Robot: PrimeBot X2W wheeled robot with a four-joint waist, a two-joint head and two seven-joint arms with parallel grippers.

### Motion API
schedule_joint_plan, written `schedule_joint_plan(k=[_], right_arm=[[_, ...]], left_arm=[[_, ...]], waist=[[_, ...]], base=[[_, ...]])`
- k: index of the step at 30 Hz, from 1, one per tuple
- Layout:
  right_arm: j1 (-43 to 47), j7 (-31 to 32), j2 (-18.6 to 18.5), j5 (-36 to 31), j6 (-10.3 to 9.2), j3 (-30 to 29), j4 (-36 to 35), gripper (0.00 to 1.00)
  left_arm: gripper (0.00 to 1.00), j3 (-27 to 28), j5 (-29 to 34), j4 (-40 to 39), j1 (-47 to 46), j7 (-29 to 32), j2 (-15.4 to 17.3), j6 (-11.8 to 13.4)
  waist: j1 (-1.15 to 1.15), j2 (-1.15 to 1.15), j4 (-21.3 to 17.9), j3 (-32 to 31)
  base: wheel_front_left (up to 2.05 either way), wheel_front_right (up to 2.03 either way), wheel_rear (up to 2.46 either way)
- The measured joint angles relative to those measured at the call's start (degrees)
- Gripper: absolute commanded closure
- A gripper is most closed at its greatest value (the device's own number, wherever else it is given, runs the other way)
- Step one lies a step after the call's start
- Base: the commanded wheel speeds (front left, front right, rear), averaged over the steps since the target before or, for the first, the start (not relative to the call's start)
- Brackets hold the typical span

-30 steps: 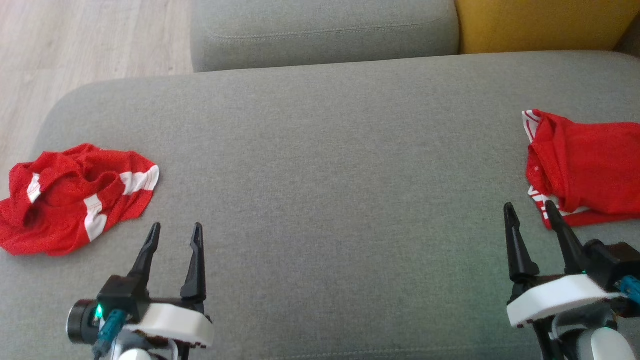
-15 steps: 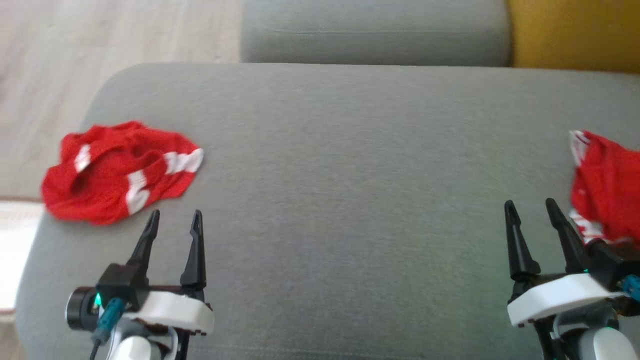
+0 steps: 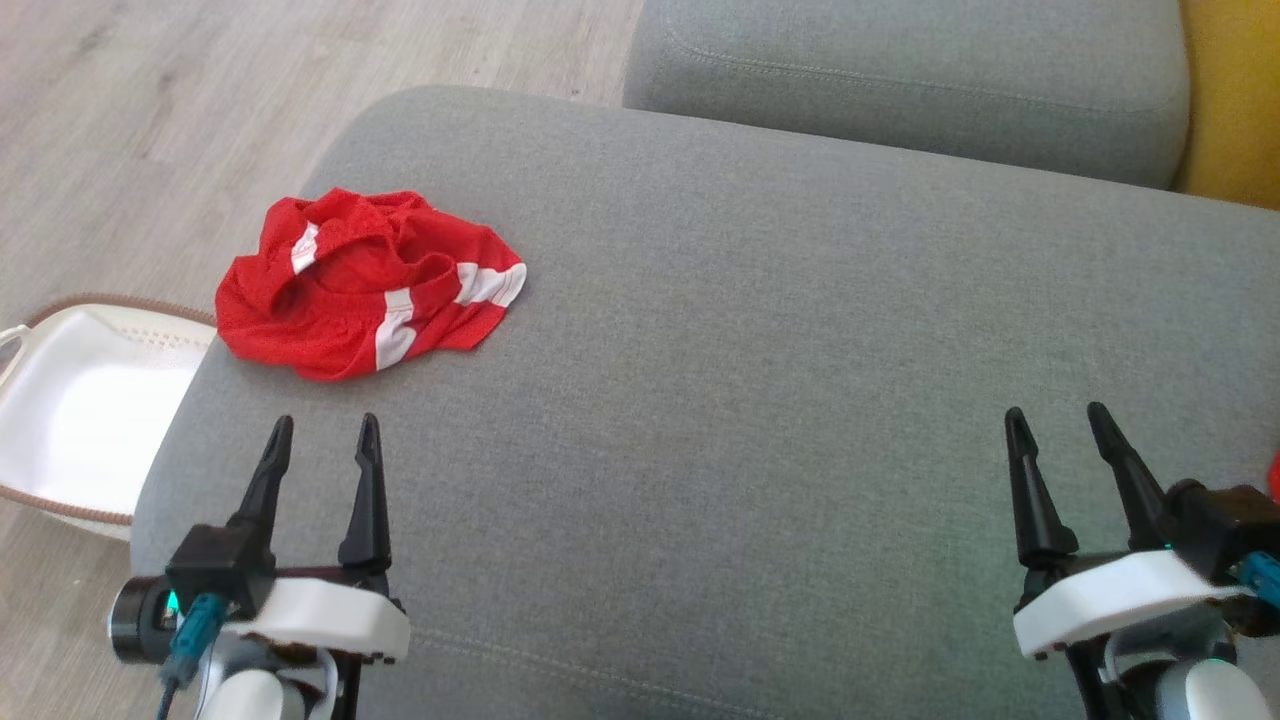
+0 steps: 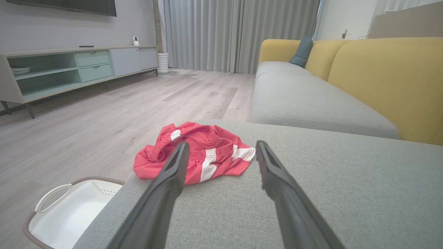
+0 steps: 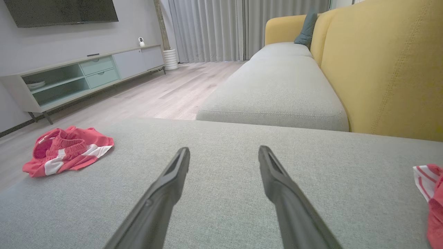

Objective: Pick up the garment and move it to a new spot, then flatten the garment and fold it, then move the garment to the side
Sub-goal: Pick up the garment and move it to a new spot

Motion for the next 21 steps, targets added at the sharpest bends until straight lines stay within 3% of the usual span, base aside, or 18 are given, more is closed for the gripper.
schedule_joint_plan(k=[21], right_arm=[[0.01, 0.07, 0.00, 0.01, 0.00, -0.11, 0.05, 0.00]], left_arm=[[0.00, 0.13, 0.00, 0.04, -0.05, 0.00, -0.40, -0.69]], waist=[[0.00, 0.00, -0.95, 0.34]], base=[[0.00, 0.00, 0.00]])
